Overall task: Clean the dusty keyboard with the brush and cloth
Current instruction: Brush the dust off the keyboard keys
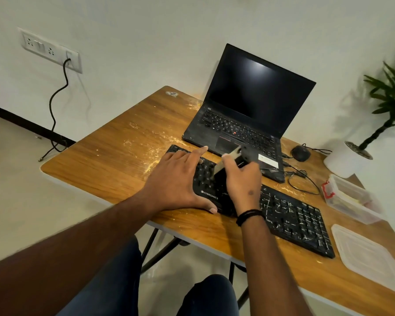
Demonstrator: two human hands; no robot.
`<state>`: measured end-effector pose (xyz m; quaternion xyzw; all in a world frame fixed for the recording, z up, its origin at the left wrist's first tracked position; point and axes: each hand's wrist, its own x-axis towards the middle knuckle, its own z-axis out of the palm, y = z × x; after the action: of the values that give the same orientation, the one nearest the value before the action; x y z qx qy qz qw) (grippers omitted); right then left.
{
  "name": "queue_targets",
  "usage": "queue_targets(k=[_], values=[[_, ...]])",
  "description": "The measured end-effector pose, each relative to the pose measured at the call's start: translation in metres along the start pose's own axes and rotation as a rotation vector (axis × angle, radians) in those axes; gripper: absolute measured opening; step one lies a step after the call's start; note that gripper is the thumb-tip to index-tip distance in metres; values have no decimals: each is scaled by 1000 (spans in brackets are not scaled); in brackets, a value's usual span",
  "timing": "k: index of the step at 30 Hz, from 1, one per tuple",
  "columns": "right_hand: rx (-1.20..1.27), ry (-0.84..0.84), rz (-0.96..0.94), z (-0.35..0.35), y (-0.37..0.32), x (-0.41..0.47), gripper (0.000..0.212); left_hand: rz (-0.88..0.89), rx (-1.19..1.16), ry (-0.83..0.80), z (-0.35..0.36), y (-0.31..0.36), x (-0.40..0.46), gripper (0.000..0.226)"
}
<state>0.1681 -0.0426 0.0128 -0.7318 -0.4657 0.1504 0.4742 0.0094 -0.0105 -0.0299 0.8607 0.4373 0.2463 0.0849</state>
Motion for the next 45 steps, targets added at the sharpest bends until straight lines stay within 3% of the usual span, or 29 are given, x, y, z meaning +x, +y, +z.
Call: queue_targets(k=[3,8,14,18,22,24,29,34,38,43,45], values=[[22,-188,-49,7,-6,-5,34,2,1,2,1,-1,0,142],[-56,80,17,-4,-6,11,38,-5,1,-5,0,0,-1,144],[-65,-181,-114,4,-9,-3,33,5,8,11,1,0,-1,143],[-53,66,-7,-10,-5,11,35,-2,3,4,0,0,-1,143],[-178,-100,-171,8,-2,-7,35,-1,4,11,0,0,-1,141],[-111,-180,-204,6,-7,-9,35,1,4,14,1,0,-1,140],[-103,81,-83,1,-6,6,40,-5,9,12,1,0,-1,143],[-26,-163,-98,14,-9,3,38,-6,1,25,1,0,-1,144],[-118,84,-14,10,-6,15,39,-12,-7,13,2,-1,0,146],[-233,-85,-151,16,-10,8,40,1,0,31,3,0,0,146],[-179,-31,-111,8,-12,17,41,-1,-2,26,3,-1,-1,147]])
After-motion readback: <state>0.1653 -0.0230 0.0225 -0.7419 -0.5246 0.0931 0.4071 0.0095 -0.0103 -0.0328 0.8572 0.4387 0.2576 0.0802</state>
